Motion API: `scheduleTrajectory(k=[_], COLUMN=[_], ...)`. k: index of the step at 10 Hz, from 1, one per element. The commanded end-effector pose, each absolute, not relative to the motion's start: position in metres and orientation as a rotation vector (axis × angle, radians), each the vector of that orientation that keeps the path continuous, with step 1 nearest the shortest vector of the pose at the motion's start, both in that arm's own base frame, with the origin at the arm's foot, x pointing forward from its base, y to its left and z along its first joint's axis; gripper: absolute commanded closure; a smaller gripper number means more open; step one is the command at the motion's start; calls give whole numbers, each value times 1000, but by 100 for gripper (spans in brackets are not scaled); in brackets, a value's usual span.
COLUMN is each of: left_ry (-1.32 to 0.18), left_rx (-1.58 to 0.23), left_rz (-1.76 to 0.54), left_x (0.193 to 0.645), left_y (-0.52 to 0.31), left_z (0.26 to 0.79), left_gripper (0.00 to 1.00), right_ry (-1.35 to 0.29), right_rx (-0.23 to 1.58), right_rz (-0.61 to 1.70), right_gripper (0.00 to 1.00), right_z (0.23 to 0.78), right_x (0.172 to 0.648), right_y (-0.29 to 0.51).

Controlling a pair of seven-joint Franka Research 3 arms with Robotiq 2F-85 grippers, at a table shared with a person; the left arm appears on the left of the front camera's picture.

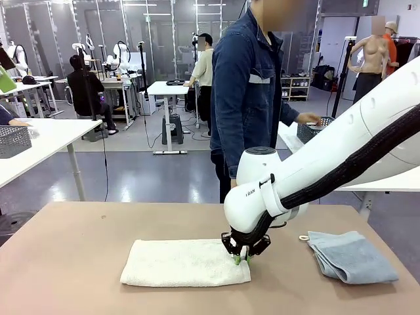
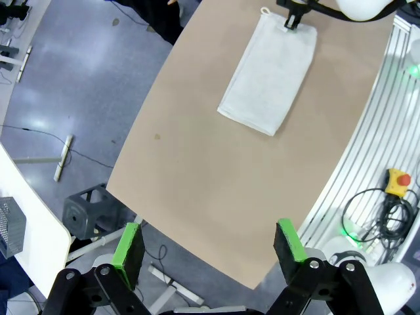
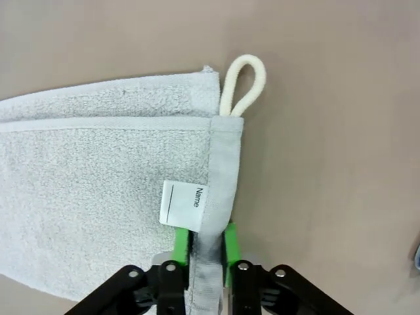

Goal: Fold the towels and place them in the basket.
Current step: When a person lays out a Towel with hook on the table, fold it in half twice.

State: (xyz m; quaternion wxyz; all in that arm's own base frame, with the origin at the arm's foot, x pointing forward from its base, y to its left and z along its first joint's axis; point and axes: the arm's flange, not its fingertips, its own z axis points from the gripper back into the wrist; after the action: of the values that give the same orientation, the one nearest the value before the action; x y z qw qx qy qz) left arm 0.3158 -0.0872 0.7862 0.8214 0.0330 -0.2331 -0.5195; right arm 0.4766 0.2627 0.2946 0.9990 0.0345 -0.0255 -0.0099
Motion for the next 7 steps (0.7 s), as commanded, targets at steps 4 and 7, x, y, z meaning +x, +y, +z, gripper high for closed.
scheduleTrajectory(k=[4,7], left_ry=[-502,-502], left_rx=[81,81], left_rz=[-1103,-1103], left_x=[314,314], left_y=[-85,-85], left_z=[786,786], left_gripper=[0,0], right_ry=[-30,-38], right_rx=[31,-42], right_rz=[-50,-53], right_gripper=[100,100], right_z=[293,308], right_x=[484,482], right_y=[271,269])
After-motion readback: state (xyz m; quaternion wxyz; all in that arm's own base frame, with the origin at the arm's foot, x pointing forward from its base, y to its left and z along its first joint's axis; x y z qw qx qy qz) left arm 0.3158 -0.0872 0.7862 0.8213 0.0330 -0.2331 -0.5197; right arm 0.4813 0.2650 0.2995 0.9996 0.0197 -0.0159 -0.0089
